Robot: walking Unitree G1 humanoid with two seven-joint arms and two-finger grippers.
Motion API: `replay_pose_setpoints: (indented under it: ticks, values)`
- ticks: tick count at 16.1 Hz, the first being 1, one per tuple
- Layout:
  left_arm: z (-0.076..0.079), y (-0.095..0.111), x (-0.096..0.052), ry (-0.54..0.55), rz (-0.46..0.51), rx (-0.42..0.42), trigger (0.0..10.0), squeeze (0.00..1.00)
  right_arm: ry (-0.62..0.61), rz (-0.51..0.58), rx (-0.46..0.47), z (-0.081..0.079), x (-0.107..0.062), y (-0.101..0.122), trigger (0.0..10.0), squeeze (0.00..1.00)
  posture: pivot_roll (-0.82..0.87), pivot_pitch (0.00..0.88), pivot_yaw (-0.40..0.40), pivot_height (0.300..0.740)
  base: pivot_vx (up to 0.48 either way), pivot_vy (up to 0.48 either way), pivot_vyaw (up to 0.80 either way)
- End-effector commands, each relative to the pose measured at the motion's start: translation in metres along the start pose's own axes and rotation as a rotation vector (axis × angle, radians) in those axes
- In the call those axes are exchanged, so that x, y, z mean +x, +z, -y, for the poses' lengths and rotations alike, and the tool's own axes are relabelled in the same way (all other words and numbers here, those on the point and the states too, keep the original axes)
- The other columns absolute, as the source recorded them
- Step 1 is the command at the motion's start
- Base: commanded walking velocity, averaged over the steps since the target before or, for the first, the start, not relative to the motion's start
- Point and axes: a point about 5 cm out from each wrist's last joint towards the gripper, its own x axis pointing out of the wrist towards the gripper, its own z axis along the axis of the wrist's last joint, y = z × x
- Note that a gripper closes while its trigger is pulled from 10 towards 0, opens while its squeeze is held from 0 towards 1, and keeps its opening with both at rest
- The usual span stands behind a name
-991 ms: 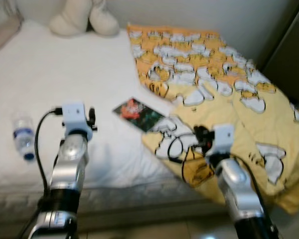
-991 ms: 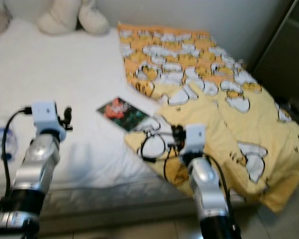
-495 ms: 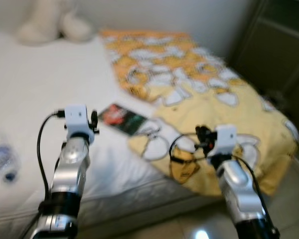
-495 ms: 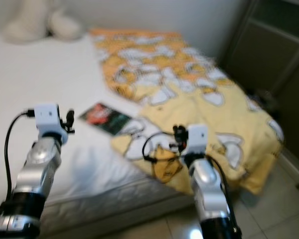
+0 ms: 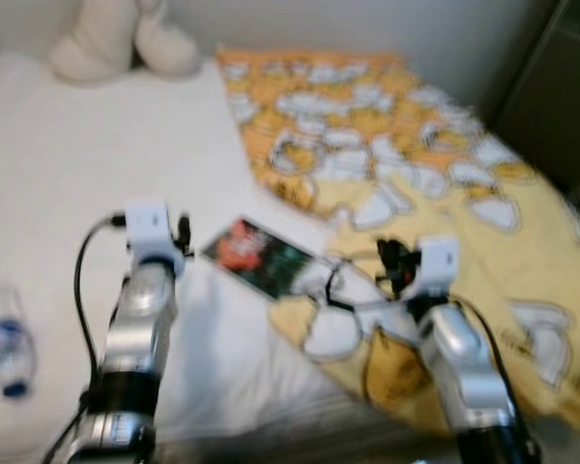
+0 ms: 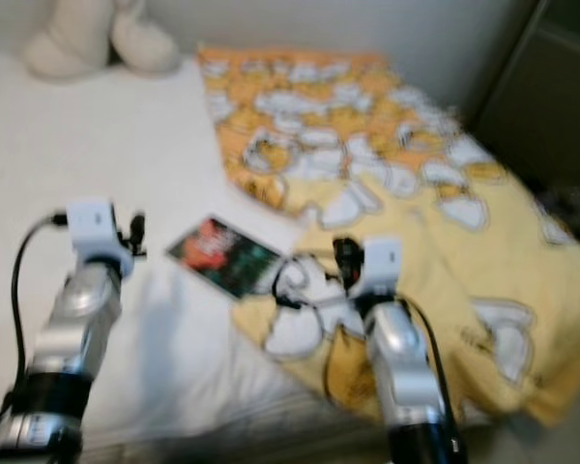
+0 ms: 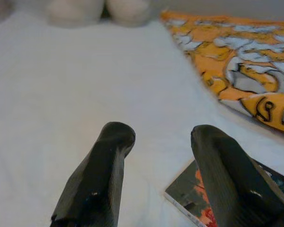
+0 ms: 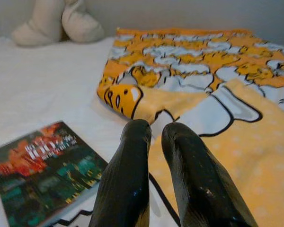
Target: Clean up the room
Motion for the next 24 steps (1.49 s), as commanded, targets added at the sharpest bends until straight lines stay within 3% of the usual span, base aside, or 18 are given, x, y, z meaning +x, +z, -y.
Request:
replay_pose_setpoints:
  ticks: [1, 5, 7, 9, 11, 14, 18, 19, 20, 21, 22, 24]
  values:
    - [0.005, -0.008, 0.002, 0.012, -0.061, -0.068, 10.0, 0.0, -0.014, -0.011, -0.011, 0.009, -0.007, 0.0, 10.0, 0.31, -0.07, 0.011, -0.064, 0.74, 0.0, 0.0, 0.0]
    - [-0.008, -0.04, 0.003, 0.056, -0.242, -0.259, 10.0, 0.0, 0.113, -0.057, -0.05, 0.001, -0.017, -0.003, 10.0, 0.31, -0.08, 0.09, -0.072, 0.74, 0.0, 0.0, 0.0]
    - [-0.004, -0.061, -0.001, 0.005, -0.343, -0.401, 10.0, 0.0, 0.133, -0.081, -0.019, -0.008, -0.027, -0.009, 10.0, 0.31, -0.07, 0.127, -0.079, 0.74, 0.0, 0.0, 0.0]
    - [0.003, -0.065, -0.003, -0.081, -0.348, -0.448, 10.0, 0.0, 0.156, -0.098, -0.002, -0.02, -0.034, -0.014, 10.0, 0.31, -0.07, 0.146, -0.077, 0.74, 0.0, 0.0, 0.0]
    - [0.013, -0.054, 0.001, -0.177, -0.284, -0.484, 10.0, 0.0, 0.163, -0.101, 0.011, -0.028, -0.039, -0.015, 10.0, 0.31, -0.07, 0.16, -0.074, 0.74, 0.0, 0.0, 0.0]
    - [0.024, -0.037, 0.008, -0.255, -0.206, -0.454, 10.0, 0.0, 0.168, -0.097, 0.017, -0.031, -0.047, -0.013, 10.0, 0.31, -0.08, 0.174, -0.068, 0.74, 0.0, 0.0, 0.0]
    - [0.029, -0.032, 0.018, -0.267, -0.208, -0.449, 10.0, 0.0, 0.155, -0.12, 0.026, -0.033, -0.059, -0.016, 10.0, 0.31, -0.11, 0.198, -0.055, 0.74, 0.0, 0.0, 0.0]
    - [0.029, -0.03, 0.019, -0.267, -0.207, -0.437, 10.0, 0.0, 0.153, -0.123, 0.025, -0.033, -0.061, -0.017, 10.0, 0.31, -0.11, 0.198, -0.053, 0.74, 0.0, 0.0, 0.0]
    - [0.026, -0.024, 0.02, -0.267, -0.166, -0.373, 10.0, 0.0, 0.139, -0.12, 0.015, -0.032, -0.062, -0.016, 10.0, 0.31, -0.13, 0.186, -0.047, 0.74, 0.0, 0.0, 0.0]
    - [0.013, -0.007, 0.011, -0.281, -0.011, -0.137, 10.0, 0.0, 0.015, -0.078, -0.012, -0.019, -0.063, -0.008, 10.0, 0.31, -0.13, 0.152, -0.044, 0.74, 0.0, 0.0, 0.0]
    - [0.011, -0.001, 0.006, -0.297, 0.037, -0.081, 10.0, 0.0, -0.03, -0.059, -0.013, -0.014, -0.064, -0.004, 10.0, 0.31, -0.13, 0.147, -0.044, 0.74, 0.0, 0.0, 0.0]
    - [0.005, 0.037, -0.029, -0.368, 0.27, 0.123, 10.0, 0.0, -0.122, 0.018, -0.06, 0.001, -0.069, 0.013, 10.0, 0.32, -0.1, 0.084, -0.037, 0.74, 0.0, 0.0, 0.0]
